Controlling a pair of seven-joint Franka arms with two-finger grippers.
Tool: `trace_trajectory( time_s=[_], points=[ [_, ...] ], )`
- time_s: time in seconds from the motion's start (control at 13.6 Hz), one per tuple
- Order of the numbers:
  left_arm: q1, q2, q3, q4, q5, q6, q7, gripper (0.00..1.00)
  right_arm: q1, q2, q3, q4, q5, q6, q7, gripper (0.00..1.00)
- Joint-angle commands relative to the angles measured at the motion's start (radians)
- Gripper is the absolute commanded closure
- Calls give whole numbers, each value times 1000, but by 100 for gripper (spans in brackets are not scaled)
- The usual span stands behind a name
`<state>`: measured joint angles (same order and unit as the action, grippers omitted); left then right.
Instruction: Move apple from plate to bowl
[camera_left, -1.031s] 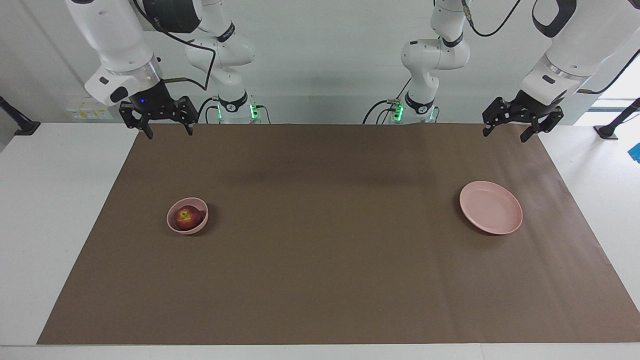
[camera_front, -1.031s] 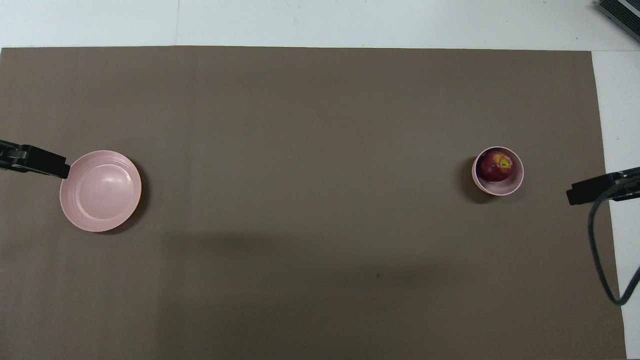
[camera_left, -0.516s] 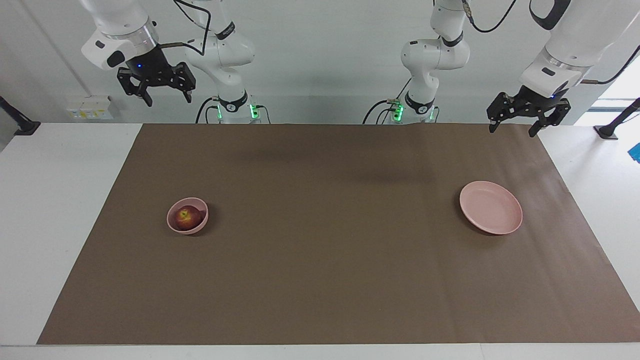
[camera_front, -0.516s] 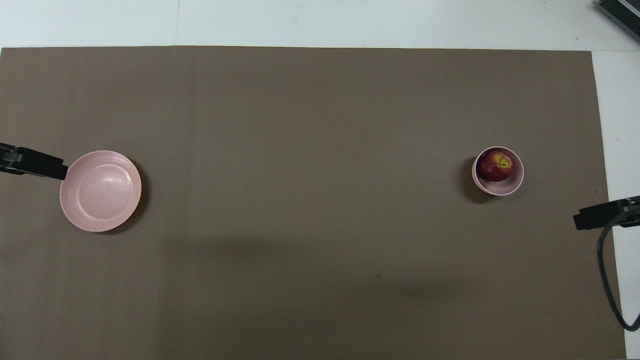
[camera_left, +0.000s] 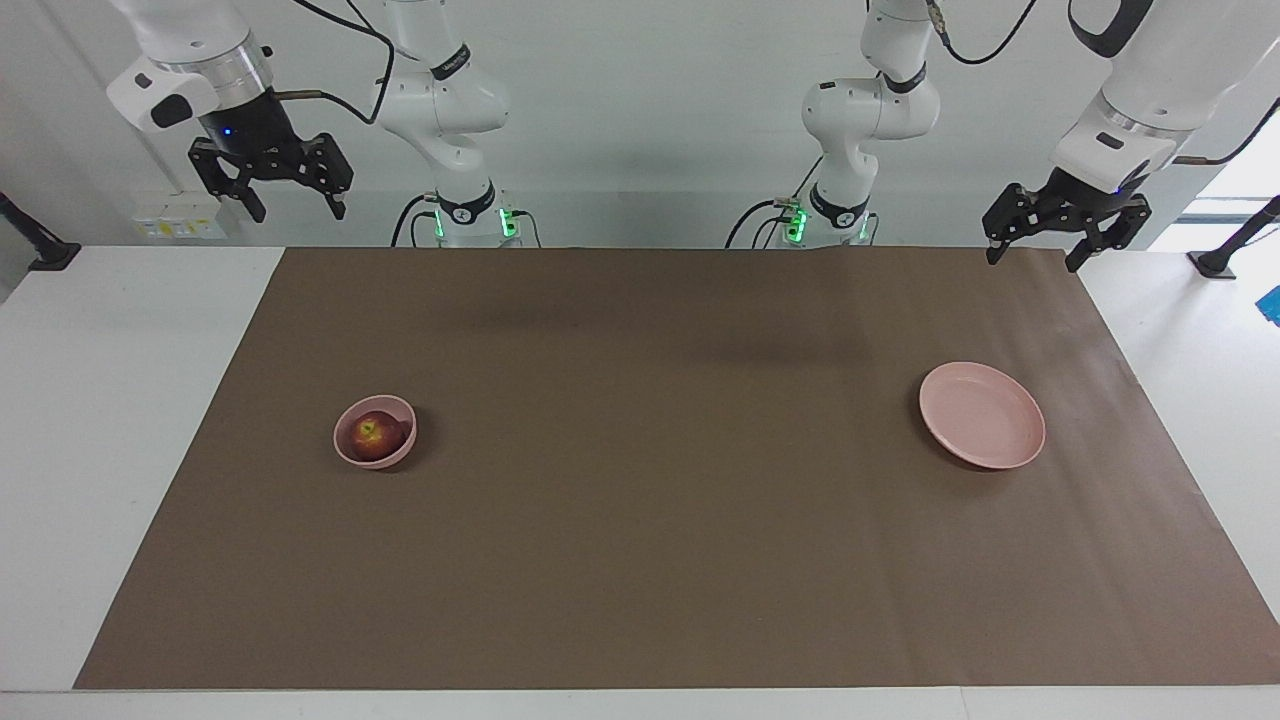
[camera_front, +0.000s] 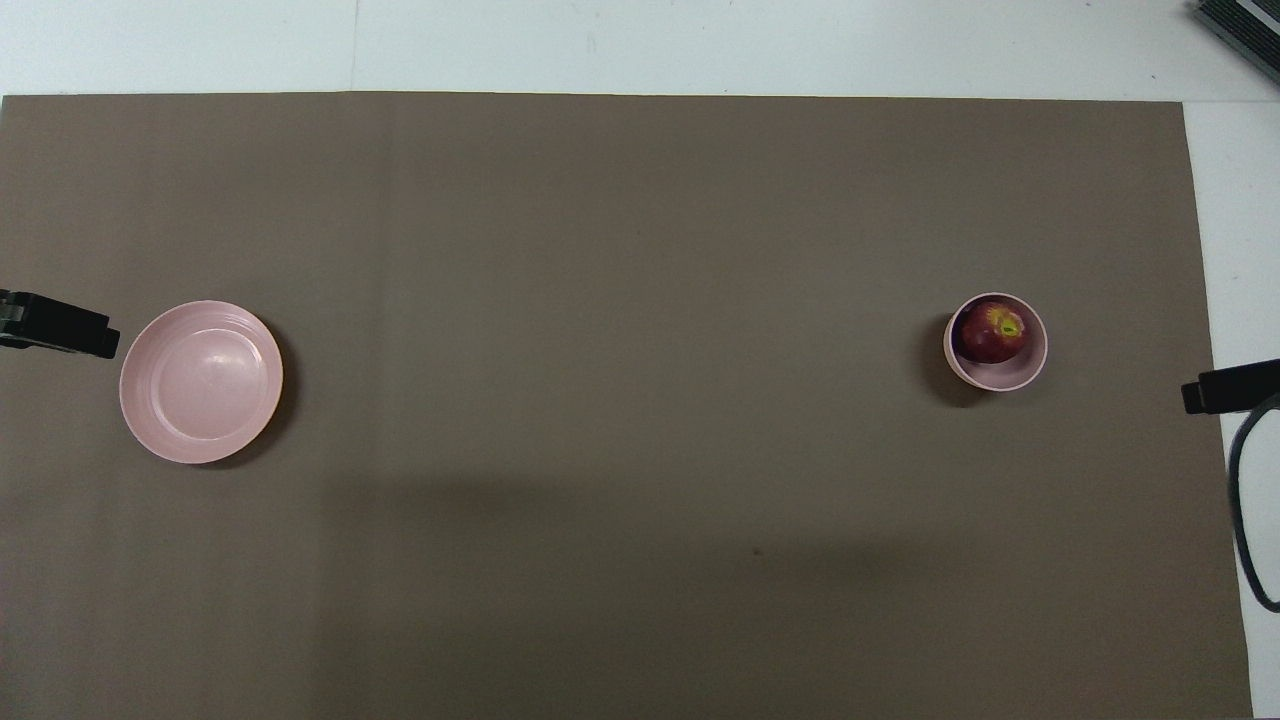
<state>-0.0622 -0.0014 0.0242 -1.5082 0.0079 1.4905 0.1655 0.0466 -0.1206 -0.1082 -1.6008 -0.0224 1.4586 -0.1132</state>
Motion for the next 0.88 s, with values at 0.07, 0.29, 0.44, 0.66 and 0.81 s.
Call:
trace_trajectory(
  time_s=[0.07, 0.29, 0.44, 0.66, 0.81],
  points=[
    [-11, -11, 2, -4, -9, 1, -1, 0, -2, 12, 7, 22, 1, 5, 10, 0],
    [-4, -8, 5, -1, -65, -35, -3, 0, 1, 7, 15, 31, 21, 6, 18, 0],
    [-7, -6, 2, 17, -66, -61, -3, 0, -1, 2, 12, 30, 19, 6, 17, 0],
    [-5, -11, 2, 14, -66, -50, -4, 0, -1, 1, 13, 28, 19, 6, 18, 0],
    [-5, -11, 2, 13, -66, -52, -3, 0, 1, 1, 13, 28, 19, 6, 18, 0]
  ],
)
